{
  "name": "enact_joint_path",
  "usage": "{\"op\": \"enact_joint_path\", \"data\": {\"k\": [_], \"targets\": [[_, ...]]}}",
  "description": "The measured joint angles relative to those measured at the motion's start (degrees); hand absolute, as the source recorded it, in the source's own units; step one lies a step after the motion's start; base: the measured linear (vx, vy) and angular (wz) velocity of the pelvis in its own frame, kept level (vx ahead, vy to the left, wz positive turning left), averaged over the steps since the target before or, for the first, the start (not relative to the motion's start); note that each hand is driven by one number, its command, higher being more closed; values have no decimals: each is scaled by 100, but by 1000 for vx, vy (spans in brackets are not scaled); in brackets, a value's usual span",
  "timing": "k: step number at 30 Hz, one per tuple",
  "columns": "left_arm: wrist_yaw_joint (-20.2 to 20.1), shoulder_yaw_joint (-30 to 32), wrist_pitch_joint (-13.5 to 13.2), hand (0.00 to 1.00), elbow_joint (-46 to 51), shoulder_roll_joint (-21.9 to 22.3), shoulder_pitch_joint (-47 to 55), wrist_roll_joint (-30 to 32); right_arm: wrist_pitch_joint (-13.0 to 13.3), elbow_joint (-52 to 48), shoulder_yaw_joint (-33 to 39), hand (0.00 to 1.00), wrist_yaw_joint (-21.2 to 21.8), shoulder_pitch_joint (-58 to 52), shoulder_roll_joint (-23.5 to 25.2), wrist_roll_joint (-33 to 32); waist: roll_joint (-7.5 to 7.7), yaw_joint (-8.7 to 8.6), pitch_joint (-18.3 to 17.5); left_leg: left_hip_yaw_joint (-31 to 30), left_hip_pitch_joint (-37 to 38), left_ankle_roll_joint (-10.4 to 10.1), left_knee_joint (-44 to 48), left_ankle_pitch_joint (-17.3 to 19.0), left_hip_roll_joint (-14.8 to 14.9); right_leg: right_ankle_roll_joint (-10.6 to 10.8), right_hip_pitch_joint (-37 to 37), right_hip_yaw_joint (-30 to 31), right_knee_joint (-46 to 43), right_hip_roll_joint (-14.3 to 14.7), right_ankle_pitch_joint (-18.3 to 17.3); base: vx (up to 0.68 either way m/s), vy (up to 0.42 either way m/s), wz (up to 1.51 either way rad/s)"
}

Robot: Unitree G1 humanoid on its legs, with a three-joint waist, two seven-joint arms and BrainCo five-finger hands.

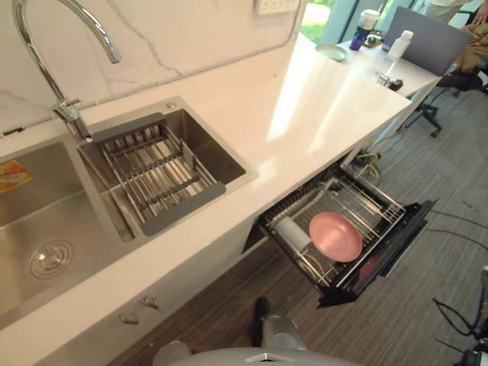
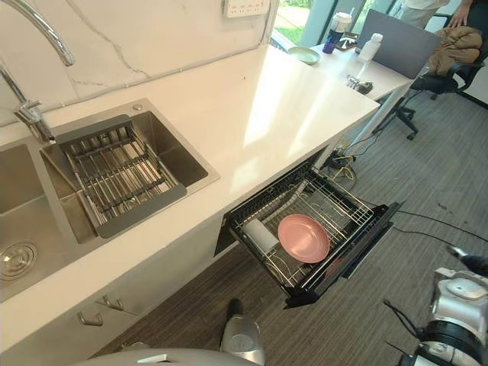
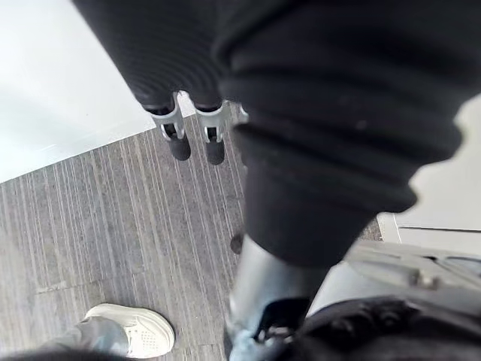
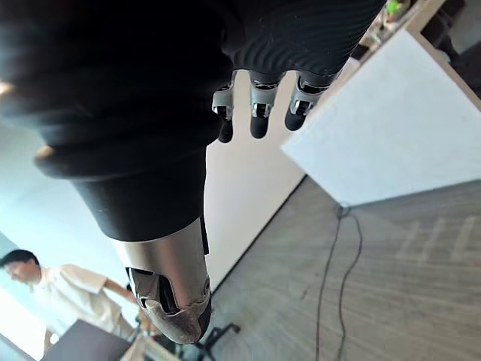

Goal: Walk over to the sink, pick up the cup, carry it to the dishwasher, place the cup inside the dishwasher, then close the dishwasher door

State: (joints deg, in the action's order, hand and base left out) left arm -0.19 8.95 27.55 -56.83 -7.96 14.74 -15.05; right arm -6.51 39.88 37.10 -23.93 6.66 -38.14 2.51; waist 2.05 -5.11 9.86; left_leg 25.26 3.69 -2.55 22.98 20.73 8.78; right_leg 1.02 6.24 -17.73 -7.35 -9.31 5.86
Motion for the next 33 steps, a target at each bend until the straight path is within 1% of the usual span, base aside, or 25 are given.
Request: {"op": "enact_joint_path", "data": {"k": [1, 2, 3, 4, 5, 6, 8, 9, 10, 11, 12, 13, 14, 15, 17, 18, 19, 20, 21, 25, 27, 29, 30, 32, 33], "targets": [[22, 2, -16, 0, 0, 13, 6, -59, -15, 0, -37, 0, 24, 8, 234, 1, -30, 71, -18, 33, 36, -13, -3, -2, 32, 108, -64, 5, 117, 35, 60, 24, -52, -11], [69, -4, -40, 0, 0, 19, 5, -119, -73, -1, -98, 0, 123, 26, 454, 1, -58, 144, -37, 57, 45, -22, -9, -6, 47, 173, -103, 5, 218, 58, 107, 19, -49, -9], [93, -4, -55, 0, 0, 24, 4, -131, -115, -2, -127, 0, 177, 36, 559, 1, -69, 164, -42, 64, 45, -30, -16, -11, 48, 208, -119, 5, 260, 64, 135, 19, -49, -5], [123, -5, -69, 0, -1, 38, 9, -191, -154, 0, -193, 0, 257, 46, 764, -4, -95, 189, -46, 68, 46, -41, -28, -22, 47, 251, -134, -2, 334, 71, 181, 21, -35, -1], [125, -2, -80, 0, -9, 91, 18, -238, -196, 0, -318, 0, 285, 43, 947, -75, -122, 193, -55, 67, 58, -44, -44, -50, 42, 296, -138, -17, 404, 76, 262, 26, -35, -1], [125, -3, -92, 0, -9, 96, 16, -238, -233, 0, -337, 0, 302, 44, 1033, -189, -134, 204, -52, 68, 56, -43, -62, -75, 32, 305, -143, -23, 440, 76, 297, 0, 0, 0], [128, -6, -157, 0, -11, 122, 14, -237, -348, 20, -414, 0, 346, 33, 1348, -817, -182, 256, -34, 67, 30, -38, -235, -198, -49, 309, -132, -64, 533, 41, 367, -5, -38, 1], [129, -5, -185, 0, -12, 131, 10, -237, -353, 70, -486, 0, 334, 34, 1396, -1025, -196, 272, -13, 65, 24, -27, -270, -232, -65, 309, -128, -92, 550, 24, 374, -38, -45, 12], [129, -15, -264, 0, -13, 148, -1, -235, -367, 216, -533, 0, 301, 40, 1536, -1434, -224, 300, 26, 17, -1, -24, -408, -325, -130, 308, -110, -200, 577, -26, 383, -59, -61, 27], [127, -14, -340, 0, -13, 168, -14, -236, -357, 376, -536, 0, 189, 44, 1714, -1700, -246, 312, 67, -46, -76, -10, -534, -420, -193, 304, -39, -292, 580, -83, 380, -38, -50, 35], [123, -13, -373, 0, -12, 179, -35, -238, -354, 462, -531, 0, 132, 46, 1797, -1831, -260, 327, 97, -84, -97, -6, -602, -473, -222, 302, -8, -344, 587, -113, 378, -23, -64, 47], [112, -11, -438, 0, -5, 178, -83, -273, -227, 649, -474, 0, -49, 73, 1951, -2053, -295, 362, 212, -190, -147, 5, -705, -591, -279, 298, 14, -453, 608, -161, 387, -32, -54, 48], [90, -3, -511, 0, -3, 193, -114, -300, -190, 828, -486, 0, -126, 91, 2023, -2244, -334, 401, 328, -278, -181, -6, -813, -693, -319, 297, 23, -531, 627, -189, 401, -45, -63, 46], [84, -3, -529, 0, -2, 210, -123, -323, -186, 894, -484, 0, -164, 97, 2056, -2309, -350, 433, 373, -312, -205, -8, -858, -735, -332, 289, 33, -572, 640, -203, 407, -67, -34, 38], [47, 3, -583, 0, 3, 257, -125, -346, -87, 1008, -476, 0, -341, 150, 2119, -2484, -396, 483, 425, -379, -297, -20, -989, -849, -356, 273, 102, -663, 683, -238, 421, -48, -27, 24], [-27, 4, -642, 0, 3, 260, -128, -351, 11, 1057, -430, 0, -502, 229, 2121, -2597, -388, 484, 497, -409, -305, -31, -1071, -912, -372, 263, 116, -681, 717, -237, 429, -57, -39, 10], [-75, 6, -690, 0, 1, 250, -135, -367, 86, 1060, -353, 0, -558, 280, 2121, -2809, -395, 499, 533, -427, -304, -46, -1165, -977, -391, 270, 142, -682, 735, -234, 423, -59, -36, 6], [-108, 5, -716, 0, -1, 243, -149, -371, 151, 1065, -297, 0, -552, 312, 2120, -2950, -416, 508, 561, -442, -292, -51, -1211, -994, -405, 269, 144, -680, 741, -236, 421, -63, -23, 4], [-156, 5, -751, 0, -3, 230, -164, -384, 257, 1079, -257, 0, -519, 369, 2115, -3208, -395, 506, 643, -455, -311, -53, -1258, -1029, -423, 252, 160, -679, 771, -242, 424, -58, -9, 5], [-250, -13, -803, 0, -11, 217, -190, -399, 750, 1083, -334, 0, -330, 412, 2107, -4180, -384, 513, 815, -473, -341, -43, -1420, -1171, -490, 205, 194, -676, 893, -252, 500, -37, 2, 4], [-260, -55, -884, 0, -26, 220, -190, -399, 936, 1069, -529, 0, -245, 411, 2054, -4323, -418, 507, 837, -469, -339, -41, -1431, -1186, -502, 213, 194, -661, 935, -245, 538, 2, 9, -6], [-262, -137, -1003, 0, -56, 226, -190, -402, 1196, 999, -800, 0, -208, 413, 2000, -4338, -454, 498, 856, -473, -339, -33, -1439, -1219, -536, 215, 193, -650, 1012, -244, 646, 6, 20, -6], [-263, -184, -1025, 0, -56, 225, -190, -405, 1267, 960, -839, 0, -171, 415, 1993, -4385, -462, 501, 860, -476, -341, -31, -1446, -1229, -543, 213, 192, -651, 1035, -243, 663, 0, 0, 0], [-274, -257, -1111, 0, -65, 242, -190, -482, 1517, 722, -1028, 0, 17, 428, 1950, -4544, -537, 504, 900, -485, -330, -33, -1525, -1283, -580, 201, 186, -665, 1125, -242, 683, -17, 7, 0], [-282, -268, -1139, 0, -65, 258, -190, -513, 1574, 611, -1054, 0, 63, 430, 1953, -4591, -565, 506, 915, -498, -331, -34, -1546, -1298, -591, 197, 181, -670, 1154, -243, 687, -33, 9, 1]]}}
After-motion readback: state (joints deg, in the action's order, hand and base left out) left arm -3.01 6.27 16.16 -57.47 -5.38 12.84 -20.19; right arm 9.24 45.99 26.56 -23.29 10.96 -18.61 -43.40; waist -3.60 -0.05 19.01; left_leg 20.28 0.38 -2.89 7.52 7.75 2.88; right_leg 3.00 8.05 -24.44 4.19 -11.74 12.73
